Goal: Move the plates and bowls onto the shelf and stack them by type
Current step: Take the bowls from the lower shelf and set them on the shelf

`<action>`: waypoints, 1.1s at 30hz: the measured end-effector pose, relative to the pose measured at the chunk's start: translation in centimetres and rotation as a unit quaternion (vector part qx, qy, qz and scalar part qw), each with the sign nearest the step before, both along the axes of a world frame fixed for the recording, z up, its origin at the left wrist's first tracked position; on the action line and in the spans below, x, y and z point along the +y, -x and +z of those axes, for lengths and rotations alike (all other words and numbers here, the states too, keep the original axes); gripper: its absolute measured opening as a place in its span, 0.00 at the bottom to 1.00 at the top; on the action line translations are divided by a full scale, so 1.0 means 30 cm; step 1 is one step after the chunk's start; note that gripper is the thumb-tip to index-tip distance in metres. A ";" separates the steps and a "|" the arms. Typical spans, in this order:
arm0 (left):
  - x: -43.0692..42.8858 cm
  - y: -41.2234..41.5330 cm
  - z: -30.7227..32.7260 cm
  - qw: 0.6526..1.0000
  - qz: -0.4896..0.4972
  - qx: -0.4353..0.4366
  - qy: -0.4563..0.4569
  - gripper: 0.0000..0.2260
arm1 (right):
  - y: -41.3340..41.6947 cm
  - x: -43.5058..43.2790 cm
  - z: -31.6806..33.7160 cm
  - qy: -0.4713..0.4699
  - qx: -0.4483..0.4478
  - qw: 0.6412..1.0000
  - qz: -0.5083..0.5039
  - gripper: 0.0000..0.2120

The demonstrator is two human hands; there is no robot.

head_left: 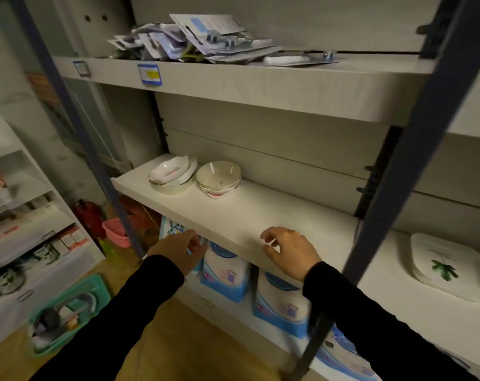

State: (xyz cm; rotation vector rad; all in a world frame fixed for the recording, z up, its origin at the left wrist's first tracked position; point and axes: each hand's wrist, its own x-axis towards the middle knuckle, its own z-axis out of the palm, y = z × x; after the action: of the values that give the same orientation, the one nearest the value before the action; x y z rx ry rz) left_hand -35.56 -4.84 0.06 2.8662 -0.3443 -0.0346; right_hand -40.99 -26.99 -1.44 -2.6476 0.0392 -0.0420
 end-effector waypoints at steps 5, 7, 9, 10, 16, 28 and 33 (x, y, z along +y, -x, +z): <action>0.039 -0.251 -0.009 1.000 0.000 0.020 -0.020 0.11 | -0.271 0.056 0.004 0.002 0.002 1.000 -0.019 0.15; 0.048 -0.322 -0.006 1.000 -0.005 0.018 -0.013 0.10 | -0.340 0.065 0.000 -0.001 0.005 1.000 -0.024 0.15; 0.059 -0.402 -0.008 1.000 -0.012 0.021 0.002 0.09 | -0.418 0.073 -0.015 0.001 0.008 0.999 -0.033 0.15; 0.064 -0.437 -0.010 1.000 -0.014 0.027 0.005 0.10 | -0.450 0.078 -0.020 0.001 0.012 0.999 -0.038 0.15; 0.077 -0.637 -0.032 0.998 -0.039 0.046 0.009 0.10 | -0.616 0.076 -0.054 -0.001 0.032 0.996 -0.083 0.13; 0.182 -1.061 -0.030 0.986 -0.156 0.038 0.050 0.16 | -0.935 0.161 -0.105 -0.011 0.143 0.955 -0.261 0.19; 0.258 -1.218 -0.002 0.983 -0.162 0.047 0.076 0.10 | -1.076 0.191 -0.135 -0.040 0.190 0.918 -0.346 0.25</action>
State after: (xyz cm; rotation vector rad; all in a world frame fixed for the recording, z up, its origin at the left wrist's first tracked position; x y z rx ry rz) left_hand 0.99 2.89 0.01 2.6181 -0.7554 -0.1949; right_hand -8.73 -21.25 -5.51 -2.3854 1.0734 0.2346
